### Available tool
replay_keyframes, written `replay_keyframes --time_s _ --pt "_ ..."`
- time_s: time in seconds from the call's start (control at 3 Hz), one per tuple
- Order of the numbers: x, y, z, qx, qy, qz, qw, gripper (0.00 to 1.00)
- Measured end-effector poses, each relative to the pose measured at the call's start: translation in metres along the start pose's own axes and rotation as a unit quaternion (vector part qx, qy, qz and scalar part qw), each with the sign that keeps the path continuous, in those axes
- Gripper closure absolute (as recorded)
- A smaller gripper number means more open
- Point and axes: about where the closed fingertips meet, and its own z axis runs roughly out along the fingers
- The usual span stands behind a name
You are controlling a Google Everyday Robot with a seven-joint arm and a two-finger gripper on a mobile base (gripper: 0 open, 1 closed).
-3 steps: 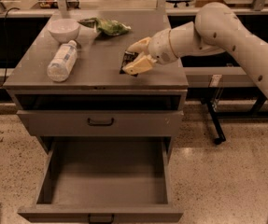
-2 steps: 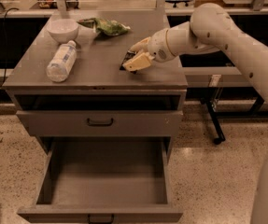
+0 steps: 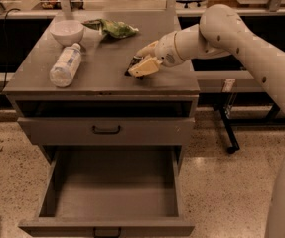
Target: Pick rxbar chocolate from middle drawer and place on counter
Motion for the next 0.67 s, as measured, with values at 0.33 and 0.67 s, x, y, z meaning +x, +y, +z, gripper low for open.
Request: replay_keyframes --time_s 0.33,0.67 --pt "-0.0002 0.0010 0.0021 -0.002 0.000 0.000 1.0000 0.00" --pt "0.0072 0.0023 -0.0017 0.003 -0.001 0.006 1.0000 0.00"
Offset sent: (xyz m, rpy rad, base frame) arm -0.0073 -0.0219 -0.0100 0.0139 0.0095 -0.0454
